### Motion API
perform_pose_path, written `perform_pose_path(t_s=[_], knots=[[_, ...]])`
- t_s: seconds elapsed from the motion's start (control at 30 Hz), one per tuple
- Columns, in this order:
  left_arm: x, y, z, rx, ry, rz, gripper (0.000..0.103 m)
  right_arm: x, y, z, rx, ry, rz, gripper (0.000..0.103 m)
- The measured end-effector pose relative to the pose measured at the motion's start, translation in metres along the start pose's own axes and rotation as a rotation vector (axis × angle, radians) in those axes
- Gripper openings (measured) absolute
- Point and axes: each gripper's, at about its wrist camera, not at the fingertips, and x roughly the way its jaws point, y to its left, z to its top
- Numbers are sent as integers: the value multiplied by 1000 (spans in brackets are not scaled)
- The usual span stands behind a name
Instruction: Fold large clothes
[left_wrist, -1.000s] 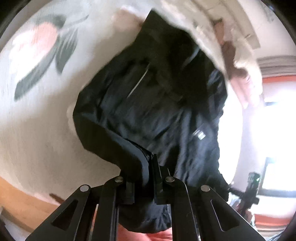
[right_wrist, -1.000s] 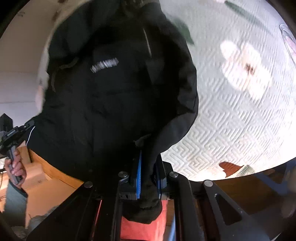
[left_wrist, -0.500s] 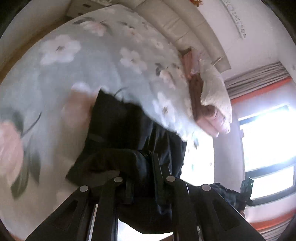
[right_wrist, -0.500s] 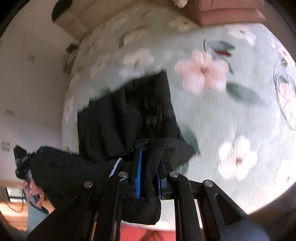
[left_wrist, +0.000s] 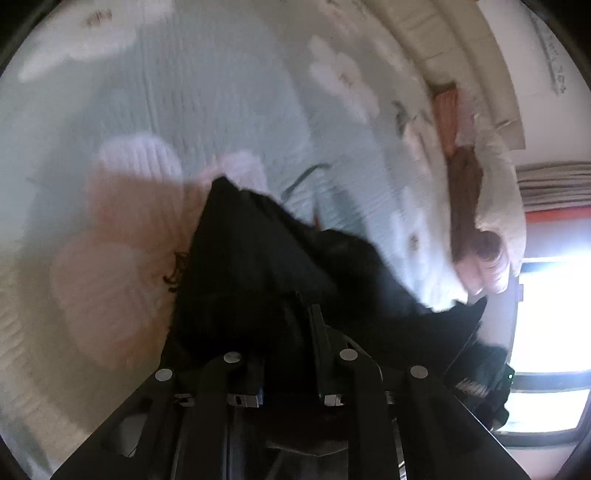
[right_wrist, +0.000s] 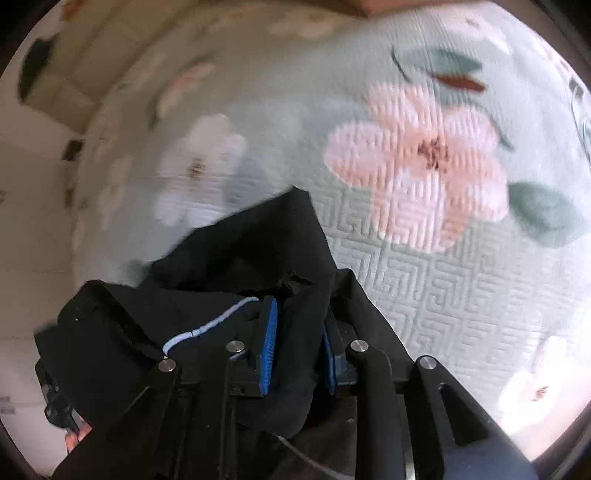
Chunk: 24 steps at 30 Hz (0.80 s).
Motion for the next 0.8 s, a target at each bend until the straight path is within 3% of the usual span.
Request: perform_pose_path(t_s=[0.2, 0.33, 0.4, 0.47, 0.5, 0.53, 0.6, 0.8], knots=[[7, 13, -1, 61, 12, -87, 22, 24, 6, -8, -67, -27, -47, 27], [-30, 0, -5, 154, 42, -97, 35, -3, 11, -11, -103, -46, -35, 32], [-59, -4, -12, 196, 38, -124, 40, -30, 14, -16, -129, -80, 0, 44], [-92, -5, -19, 202, 13, -122, 42, -54, 17, -21, -147, -127, 24, 81], [-110, -2, -23, 196, -34, -109, 53, -72, 18, -26, -164, -173, 33, 87], [-125, -1, -26, 201, -93, -100, 69, -82, 19, -29, -178, -201, 39, 89], [-141, -1, -28, 228, -150, -104, 78, -90, 24, -33, -217, -215, 32, 89], [-107, -10, -12, 269, -135, 16, 78, -45, 47, -20, -385, -152, -87, 89]])
